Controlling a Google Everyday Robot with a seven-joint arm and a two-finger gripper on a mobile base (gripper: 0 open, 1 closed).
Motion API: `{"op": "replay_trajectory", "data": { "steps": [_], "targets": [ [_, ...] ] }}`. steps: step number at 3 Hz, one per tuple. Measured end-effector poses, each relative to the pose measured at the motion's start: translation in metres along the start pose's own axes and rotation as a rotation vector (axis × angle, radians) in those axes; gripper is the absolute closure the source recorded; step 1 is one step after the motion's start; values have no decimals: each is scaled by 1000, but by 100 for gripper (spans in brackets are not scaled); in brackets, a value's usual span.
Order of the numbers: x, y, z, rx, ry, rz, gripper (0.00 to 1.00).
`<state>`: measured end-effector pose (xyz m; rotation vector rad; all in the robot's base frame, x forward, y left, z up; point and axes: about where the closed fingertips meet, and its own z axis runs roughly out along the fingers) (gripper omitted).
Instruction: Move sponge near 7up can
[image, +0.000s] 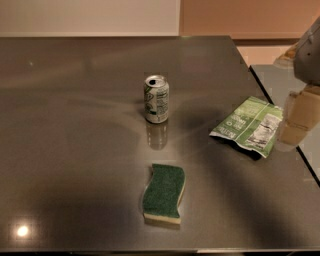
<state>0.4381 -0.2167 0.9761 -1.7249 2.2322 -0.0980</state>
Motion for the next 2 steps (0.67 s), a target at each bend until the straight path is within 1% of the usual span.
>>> {"op": "replay_trajectory", "data": {
  "steps": [1,2],
  "targets": [
    [0,0,0,0,0,0,0],
    [-13,7,1,-7,-53,-26,0]
  ]
}}
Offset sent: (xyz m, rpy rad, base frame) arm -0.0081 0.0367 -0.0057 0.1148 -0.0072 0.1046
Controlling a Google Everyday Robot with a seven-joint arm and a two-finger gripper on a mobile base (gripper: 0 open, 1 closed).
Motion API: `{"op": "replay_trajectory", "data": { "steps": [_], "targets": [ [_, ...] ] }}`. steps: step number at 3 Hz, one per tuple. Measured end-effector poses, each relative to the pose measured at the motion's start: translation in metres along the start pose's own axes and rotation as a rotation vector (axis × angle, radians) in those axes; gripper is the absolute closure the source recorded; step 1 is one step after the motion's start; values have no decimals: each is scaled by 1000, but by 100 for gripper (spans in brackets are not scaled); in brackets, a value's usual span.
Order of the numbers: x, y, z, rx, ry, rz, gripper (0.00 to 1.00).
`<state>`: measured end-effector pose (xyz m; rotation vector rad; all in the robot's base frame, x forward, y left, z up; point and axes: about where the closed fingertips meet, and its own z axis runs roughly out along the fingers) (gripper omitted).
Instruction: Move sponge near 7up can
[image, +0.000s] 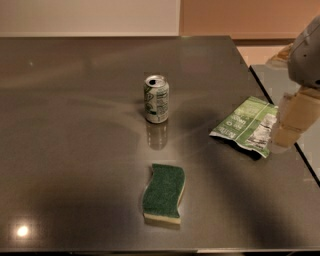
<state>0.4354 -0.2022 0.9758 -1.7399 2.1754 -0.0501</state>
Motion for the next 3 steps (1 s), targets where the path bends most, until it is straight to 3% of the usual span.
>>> {"op": "replay_trajectory", "data": {
  "steps": [2,3],
  "targets": [
    [-46,45,46,-97,-166,-91,0],
    [-61,70,76,-150,-209,-121,0]
  ]
}}
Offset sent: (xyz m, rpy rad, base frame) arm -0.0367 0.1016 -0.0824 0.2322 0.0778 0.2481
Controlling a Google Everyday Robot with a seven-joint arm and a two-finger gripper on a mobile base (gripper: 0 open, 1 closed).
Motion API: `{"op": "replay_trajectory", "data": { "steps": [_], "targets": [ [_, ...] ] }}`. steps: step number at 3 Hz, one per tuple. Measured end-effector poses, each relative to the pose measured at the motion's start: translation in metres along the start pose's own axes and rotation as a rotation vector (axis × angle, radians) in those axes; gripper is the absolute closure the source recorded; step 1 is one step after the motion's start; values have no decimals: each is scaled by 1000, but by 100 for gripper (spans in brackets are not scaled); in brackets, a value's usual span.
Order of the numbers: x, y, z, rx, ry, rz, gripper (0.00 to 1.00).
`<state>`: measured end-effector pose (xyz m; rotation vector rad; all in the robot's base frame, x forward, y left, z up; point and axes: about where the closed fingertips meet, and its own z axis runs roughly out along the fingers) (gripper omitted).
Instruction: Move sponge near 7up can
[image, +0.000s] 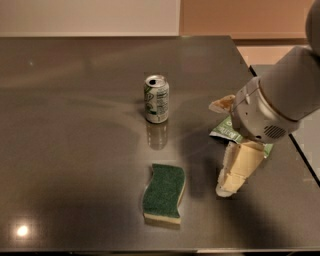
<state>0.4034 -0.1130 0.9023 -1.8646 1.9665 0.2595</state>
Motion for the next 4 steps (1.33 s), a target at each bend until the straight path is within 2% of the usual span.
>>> {"op": "replay_trajectory", "data": {
  "steps": [2,3,4],
  "targets": [
    [-19,32,60,-71,-76,-24,0],
    [-32,40,76,-80,-118,-36,0],
    [-40,49,87,-100,-133,-53,0]
  ]
}}
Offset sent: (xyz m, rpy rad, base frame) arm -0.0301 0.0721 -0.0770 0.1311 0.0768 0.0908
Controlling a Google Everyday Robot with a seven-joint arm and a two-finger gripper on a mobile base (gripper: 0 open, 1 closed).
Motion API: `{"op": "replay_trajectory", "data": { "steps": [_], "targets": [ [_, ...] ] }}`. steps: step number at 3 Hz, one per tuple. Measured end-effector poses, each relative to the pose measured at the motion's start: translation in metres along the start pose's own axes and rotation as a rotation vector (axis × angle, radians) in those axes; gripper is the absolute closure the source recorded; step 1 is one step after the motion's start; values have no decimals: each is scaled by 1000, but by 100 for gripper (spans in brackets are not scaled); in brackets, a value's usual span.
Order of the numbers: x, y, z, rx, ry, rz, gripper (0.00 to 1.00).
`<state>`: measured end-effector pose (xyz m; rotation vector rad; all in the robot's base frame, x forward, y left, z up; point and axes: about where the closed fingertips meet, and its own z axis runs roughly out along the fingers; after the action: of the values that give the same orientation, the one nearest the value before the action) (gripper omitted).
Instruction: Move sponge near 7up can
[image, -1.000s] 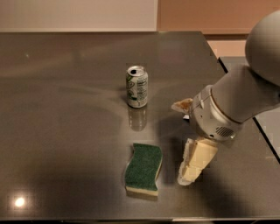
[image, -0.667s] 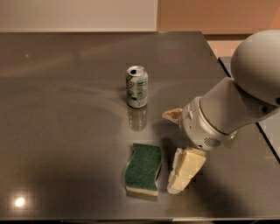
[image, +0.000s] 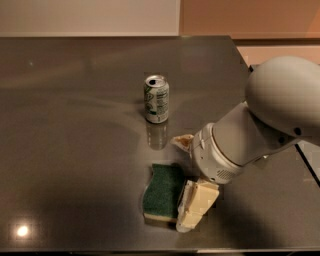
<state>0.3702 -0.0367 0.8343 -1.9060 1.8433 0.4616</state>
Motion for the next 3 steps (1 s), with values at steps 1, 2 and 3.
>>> {"op": "replay_trajectory", "data": {
  "steps": [1,2,3],
  "targets": [
    [-3,8,8,-28,6,-16,18],
    [-5,11,11,-45,4,-17,42],
    [-8,1,1,-26,-1,1,64]
  ]
}}
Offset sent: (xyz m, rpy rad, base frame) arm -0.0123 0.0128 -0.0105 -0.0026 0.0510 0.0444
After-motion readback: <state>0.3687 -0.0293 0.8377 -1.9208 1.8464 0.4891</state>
